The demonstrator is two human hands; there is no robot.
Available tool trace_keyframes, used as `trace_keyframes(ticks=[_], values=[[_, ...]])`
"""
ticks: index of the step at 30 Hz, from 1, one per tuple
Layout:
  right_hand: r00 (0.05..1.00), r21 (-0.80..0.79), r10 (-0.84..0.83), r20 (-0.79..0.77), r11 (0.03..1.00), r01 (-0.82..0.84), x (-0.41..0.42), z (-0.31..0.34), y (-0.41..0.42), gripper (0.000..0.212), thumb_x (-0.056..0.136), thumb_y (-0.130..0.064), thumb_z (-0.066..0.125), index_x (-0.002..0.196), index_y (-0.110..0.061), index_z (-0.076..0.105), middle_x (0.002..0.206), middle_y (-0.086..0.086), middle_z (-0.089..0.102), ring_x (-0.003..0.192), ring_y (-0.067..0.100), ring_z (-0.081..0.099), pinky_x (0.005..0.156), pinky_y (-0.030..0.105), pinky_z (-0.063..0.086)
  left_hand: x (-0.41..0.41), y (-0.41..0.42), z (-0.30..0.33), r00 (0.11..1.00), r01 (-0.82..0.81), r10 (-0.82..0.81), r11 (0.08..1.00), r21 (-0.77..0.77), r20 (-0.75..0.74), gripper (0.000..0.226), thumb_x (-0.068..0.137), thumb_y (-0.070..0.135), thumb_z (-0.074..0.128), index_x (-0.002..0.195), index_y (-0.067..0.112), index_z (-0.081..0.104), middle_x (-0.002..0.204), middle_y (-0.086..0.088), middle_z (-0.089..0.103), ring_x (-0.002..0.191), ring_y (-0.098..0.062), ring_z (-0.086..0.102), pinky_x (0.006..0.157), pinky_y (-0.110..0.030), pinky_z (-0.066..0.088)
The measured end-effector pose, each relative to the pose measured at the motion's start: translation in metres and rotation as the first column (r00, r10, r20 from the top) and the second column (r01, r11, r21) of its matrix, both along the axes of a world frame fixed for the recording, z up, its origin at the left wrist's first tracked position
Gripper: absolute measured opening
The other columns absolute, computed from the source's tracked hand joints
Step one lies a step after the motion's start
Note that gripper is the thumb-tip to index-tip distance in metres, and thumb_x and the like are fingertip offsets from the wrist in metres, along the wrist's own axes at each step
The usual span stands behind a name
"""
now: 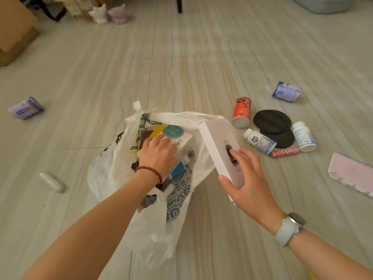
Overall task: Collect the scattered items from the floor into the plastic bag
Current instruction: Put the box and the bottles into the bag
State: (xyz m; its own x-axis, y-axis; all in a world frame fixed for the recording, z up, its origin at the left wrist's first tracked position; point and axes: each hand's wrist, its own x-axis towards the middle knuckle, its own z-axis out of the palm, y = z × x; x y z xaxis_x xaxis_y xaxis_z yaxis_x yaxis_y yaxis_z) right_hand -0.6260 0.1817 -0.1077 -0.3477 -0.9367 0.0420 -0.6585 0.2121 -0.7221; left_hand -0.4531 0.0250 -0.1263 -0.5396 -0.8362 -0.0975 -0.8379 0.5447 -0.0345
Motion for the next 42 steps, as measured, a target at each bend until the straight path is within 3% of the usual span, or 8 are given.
trace_keyframes(ticks=[9, 14, 17, 19, 24, 33, 36, 42], values=[[0.943, 0.146, 0.251, -0.217, 0.964, -0.223, 0.023, 0.029, -0.048, 0.063, 0.082, -0.043, 0.057, 0.138, -0.029, 0.031, 0.149, -0.005, 0.017, 0.134, 0.018, 0.024, 0.109, 0.03, 0.024, 0.041, 0.025, 0.01, 0.972, -0.074, 0.039, 0.987, -0.145, -0.234, 0.027, 0.084, 0.033, 0.05, 0.093, 0.017, 0.069, 0.104, -0.004, 0.07, 0.109, -0.028, 0.057, 0.097, -0.049, 0.029], [0.838, 0.308, 0.491, -0.237, 0.856, -0.414, 0.036, 0.037, -0.073, 0.06, 0.084, -0.045, 0.053, 0.138, -0.031, 0.031, 0.15, -0.008, 0.019, 0.136, 0.016, 0.022, 0.109, 0.03, 0.021, 0.088, 0.048, 0.0, 0.988, -0.149, 0.147, 0.988, -0.04, -0.051, 0.028, 0.086, 0.038, 0.052, 0.102, 0.021, 0.067, 0.102, -0.001, 0.07, 0.12, -0.028, 0.051, 0.104, -0.051, -0.003], [0.768, 0.328, 0.587, -0.258, 0.801, -0.502, 0.04, 0.034, -0.072, 0.058, 0.084, -0.044, 0.053, 0.137, -0.032, 0.032, 0.149, -0.009, 0.021, 0.136, 0.015, 0.022, 0.11, 0.03, 0.019, 0.11, 0.051, -0.004, 0.975, -0.206, 0.201, 0.977, -0.048, -0.093, 0.025, 0.085, 0.038, 0.054, 0.088, 0.02, 0.071, 0.083, -0.002, 0.071, 0.103, -0.028, 0.059, 0.103, -0.055, 0.018], [0.721, 0.355, 0.643, -0.257, 0.757, -0.549, 0.041, 0.031, -0.066, 0.056, 0.084, -0.042, 0.052, 0.136, -0.033, 0.033, 0.149, -0.01, 0.02, 0.135, 0.014, 0.024, 0.109, 0.029, 0.02, 0.124, 0.053, -0.008, 0.968, -0.204, 0.19, 0.976, -0.076, -0.163, 0.04, 0.085, 0.045, 0.045, 0.075, 0.019, 0.073, 0.071, -0.002, 0.064, 0.086, -0.028, 0.059, 0.085, -0.045, 0.041], [0.632, 0.4, 0.751, -0.193, 0.648, -0.648, 0.04, 0.037, -0.069, 0.04, 0.087, -0.025, 0.045, 0.127, -0.028, 0.05, 0.14, -0.007, 0.039, 0.124, 0.013, 0.042, 0.096, 0.033, 0.041, 0.138, 0.065, -0.016, 0.945, 0.0, -0.033, 0.995, -0.1, -0.327, 0.07, 0.089, 0.059, 0.021, 0.052, 0.02, 0.066, 0.068, 0.002, 0.057, 0.075, -0.022, 0.053, 0.068, -0.029, 0.04], [0.844, 0.522, 0.536, -0.021, 0.726, -0.447, 0.07, -0.031, -0.056, 0.072, 0.085, -0.035, 0.056, 0.141, -0.015, 0.016, 0.136, 0.011, 0.044, 0.122, 0.028, 0.041, 0.096, 0.038, 0.04, 0.137, 0.086, -0.031, 0.897, 0.013, -0.068, 0.992, -0.127, -0.436, 0.04, 0.084, 0.048, 0.044, 0.063, 0.021, 0.065, 0.075, 0.006, 0.063, 0.09, -0.011, 0.045, 0.081, -0.024, 0.03], [0.792, 0.53, 0.593, -0.147, 0.723, -0.444, 0.069, -0.054, -0.051, 0.069, 0.085, -0.035, 0.054, 0.142, -0.017, 0.019, 0.141, 0.007, 0.038, 0.128, 0.026, 0.033, 0.101, 0.039, 0.031, 0.134, 0.09, -0.033, 0.899, 0.021, -0.077, 0.991, -0.133, -0.432, 0.026, 0.079, 0.039, 0.05, 0.068, 0.021, 0.067, 0.076, 0.004, 0.064, 0.092, -0.012, 0.046, 0.082, -0.024, 0.03], [0.873, 0.523, 0.386, -0.298, 0.831, -0.189, 0.047, -0.083, -0.037, 0.064, 0.081, -0.046, 0.058, 0.131, -0.016, 0.034, 0.132, 0.007, 0.042, 0.123, 0.026, 0.038, 0.097, 0.038, 0.033, 0.136, 0.097, -0.039, 0.908, 0.017, -0.081, 0.988, -0.155, -0.412, 0.023, 0.079, 0.036, 0.051, 0.077, 0.02, 0.067, 0.085, 0.0, 0.066, 0.101, -0.016, 0.047, 0.088, -0.03, 0.034]])
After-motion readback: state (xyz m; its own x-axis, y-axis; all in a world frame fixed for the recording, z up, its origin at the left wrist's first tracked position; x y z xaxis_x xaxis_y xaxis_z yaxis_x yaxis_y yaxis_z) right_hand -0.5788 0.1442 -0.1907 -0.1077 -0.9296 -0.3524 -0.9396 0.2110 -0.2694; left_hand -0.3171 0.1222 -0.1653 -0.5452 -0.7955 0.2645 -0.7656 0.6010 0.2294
